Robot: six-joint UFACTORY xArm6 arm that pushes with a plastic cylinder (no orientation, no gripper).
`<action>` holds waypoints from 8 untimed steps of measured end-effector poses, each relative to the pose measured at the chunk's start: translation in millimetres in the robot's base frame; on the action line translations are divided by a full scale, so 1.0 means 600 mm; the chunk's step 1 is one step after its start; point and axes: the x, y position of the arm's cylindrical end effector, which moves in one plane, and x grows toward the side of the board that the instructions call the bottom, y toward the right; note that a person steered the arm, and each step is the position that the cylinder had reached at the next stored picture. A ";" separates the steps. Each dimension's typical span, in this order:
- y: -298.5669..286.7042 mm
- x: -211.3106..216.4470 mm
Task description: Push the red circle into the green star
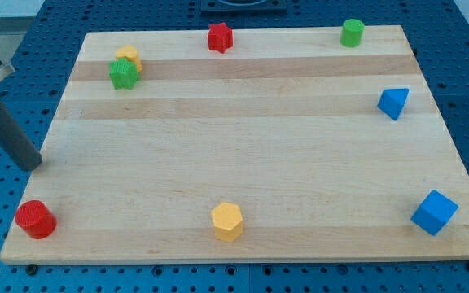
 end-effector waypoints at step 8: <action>0.050 0.119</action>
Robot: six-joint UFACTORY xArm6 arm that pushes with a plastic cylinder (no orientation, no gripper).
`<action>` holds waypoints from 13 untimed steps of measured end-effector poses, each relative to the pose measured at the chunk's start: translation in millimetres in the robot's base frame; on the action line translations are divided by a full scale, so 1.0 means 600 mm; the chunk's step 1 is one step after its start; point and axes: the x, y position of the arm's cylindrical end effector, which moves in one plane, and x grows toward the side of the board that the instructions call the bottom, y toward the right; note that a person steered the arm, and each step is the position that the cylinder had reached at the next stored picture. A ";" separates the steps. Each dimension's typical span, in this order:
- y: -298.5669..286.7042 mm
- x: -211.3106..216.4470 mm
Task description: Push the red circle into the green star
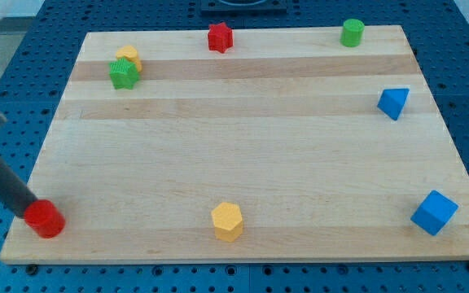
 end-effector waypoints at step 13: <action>0.159 -0.037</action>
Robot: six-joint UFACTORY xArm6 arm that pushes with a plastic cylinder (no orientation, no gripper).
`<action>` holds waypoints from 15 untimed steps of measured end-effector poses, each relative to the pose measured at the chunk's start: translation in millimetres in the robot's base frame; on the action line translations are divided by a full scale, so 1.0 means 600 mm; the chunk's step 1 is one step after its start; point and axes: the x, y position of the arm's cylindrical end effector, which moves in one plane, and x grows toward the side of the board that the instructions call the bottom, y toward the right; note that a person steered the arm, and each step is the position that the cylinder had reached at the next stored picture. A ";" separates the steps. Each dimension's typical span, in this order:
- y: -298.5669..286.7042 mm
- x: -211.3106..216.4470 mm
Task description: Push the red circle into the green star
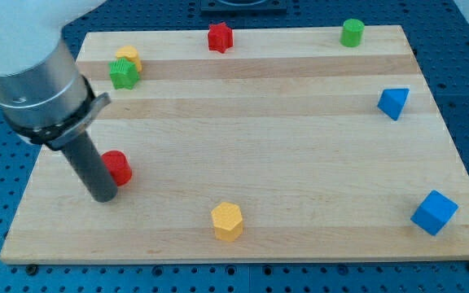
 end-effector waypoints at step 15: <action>0.037 -0.310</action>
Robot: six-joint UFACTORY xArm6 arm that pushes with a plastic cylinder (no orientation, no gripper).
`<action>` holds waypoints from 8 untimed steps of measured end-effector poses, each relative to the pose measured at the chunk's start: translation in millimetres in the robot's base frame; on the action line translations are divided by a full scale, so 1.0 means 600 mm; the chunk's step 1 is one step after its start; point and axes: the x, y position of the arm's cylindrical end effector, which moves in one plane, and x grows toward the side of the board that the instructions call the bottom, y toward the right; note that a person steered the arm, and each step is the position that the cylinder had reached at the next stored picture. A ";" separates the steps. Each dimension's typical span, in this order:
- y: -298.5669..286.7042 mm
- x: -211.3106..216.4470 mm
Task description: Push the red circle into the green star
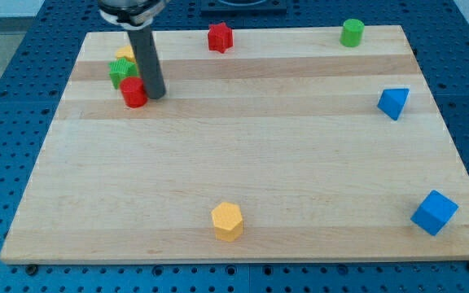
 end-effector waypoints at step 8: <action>-0.106 0.015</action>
